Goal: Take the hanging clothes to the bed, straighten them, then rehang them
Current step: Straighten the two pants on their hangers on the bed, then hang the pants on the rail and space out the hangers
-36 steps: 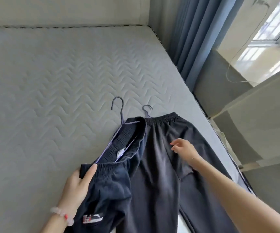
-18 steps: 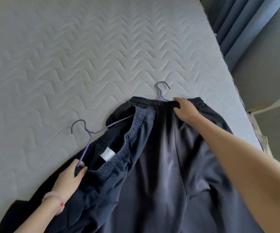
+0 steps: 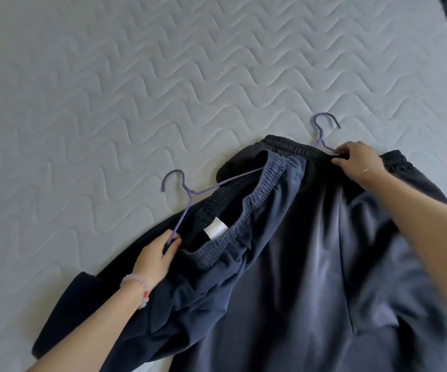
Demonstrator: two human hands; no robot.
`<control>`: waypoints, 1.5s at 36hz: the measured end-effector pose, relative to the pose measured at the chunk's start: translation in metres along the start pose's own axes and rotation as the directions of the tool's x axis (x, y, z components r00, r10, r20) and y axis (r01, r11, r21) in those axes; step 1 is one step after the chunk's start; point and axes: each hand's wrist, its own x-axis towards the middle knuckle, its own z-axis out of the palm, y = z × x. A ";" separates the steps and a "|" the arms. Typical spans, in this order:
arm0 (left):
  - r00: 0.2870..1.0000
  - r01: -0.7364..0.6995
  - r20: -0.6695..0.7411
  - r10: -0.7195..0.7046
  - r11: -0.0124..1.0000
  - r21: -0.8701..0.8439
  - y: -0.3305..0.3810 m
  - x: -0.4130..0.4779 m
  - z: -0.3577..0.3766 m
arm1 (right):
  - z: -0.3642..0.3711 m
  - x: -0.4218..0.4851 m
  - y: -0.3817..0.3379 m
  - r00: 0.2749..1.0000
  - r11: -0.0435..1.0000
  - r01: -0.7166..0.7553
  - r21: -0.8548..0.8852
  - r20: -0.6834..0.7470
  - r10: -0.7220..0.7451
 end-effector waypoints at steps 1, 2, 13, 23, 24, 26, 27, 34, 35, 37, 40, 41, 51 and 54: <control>1.000 0.005 0.003 -0.004 1.000 -0.005 0.000 0.000 0.000 | 0.001 -0.002 -0.002 1.000 1.000 -0.009 -0.006 -0.013 0.009; 1.000 0.010 0.008 -0.009 1.000 -0.015 0.000 0.000 0.000 | 0.001 -0.004 -0.004 1.000 1.000 -0.016 -0.013 -0.027 0.016; 0.991 0.113 0.091 -0.100 0.981 -0.157 0.004 -0.015 -0.026 | -0.042 -0.068 0.002 0.999 0.999 -0.014 -0.042 -0.048 0.012; 0.984 0.177 0.072 -0.164 0.948 -0.263 -0.015 -0.106 -0.062 | -0.093 -0.150 -0.016 0.998 0.996 0.015 -0.088 -0.067 -0.021; 0.989 0.148 0.057 -0.138 0.953 -0.264 -0.012 -0.114 -0.070 | -0.099 -0.160 -0.022 0.997 0.996 0.020 -0.084 -0.076 -0.026; 0.997 0.072 0.001 -0.075 0.962 -0.262 -0.009 -0.131 -0.091 | -0.118 -0.185 -0.037 0.995 0.997 0.020 -0.075 -0.092 -0.027; 0.999 0.032 -0.033 -0.042 0.963 -0.268 -0.008 -0.141 -0.105 | -0.129 -0.201 -0.046 0.995 0.998 0.022 -0.066 -0.099 -0.029; 0.960 -0.216 -0.234 0.154 0.939 -0.267 -0.007 -0.238 -0.240 | -0.215 -0.342 -0.135 0.977 0.981 0.118 0.155 -0.194 -0.086; 0.950 -0.238 -0.264 0.164 0.930 -0.279 -0.010 -0.256 -0.261 | -0.225 -0.364 -0.150 0.976 0.974 0.131 0.184 -0.196 -0.094; 0.930 -0.275 -0.325 0.172 0.911 -0.307 -0.018 -0.294 -0.306 | -0.241 -0.413 -0.182 0.976 0.954 0.151 0.257 -0.194 -0.103; 0.892 -0.319 -0.424 0.159 0.885 -0.340 -0.035 -0.352 -0.374 | -0.256 -0.487 -0.230 0.968 0.907 0.228 0.355 -0.184 -0.171; 0.877 -0.333 -0.454 0.156 0.880 -0.340 -0.041 -0.372 -0.396 | -0.259 -0.512 -0.247 0.963 0.892 0.256 0.372 -0.182 -0.200; 0.668 -0.355 -0.742 0.055 0.900 -0.252 -0.113 -0.554 -0.564 | -0.270 -0.686 -0.418 0.835 0.690 0.532 0.491 -0.165 -0.525; 0.582 -0.339 -0.813 0.001 0.909 -0.242 -0.140 -0.607 -0.597 | -0.263 -0.720 -0.466 0.800 0.599 0.540 0.591 -0.140 -0.583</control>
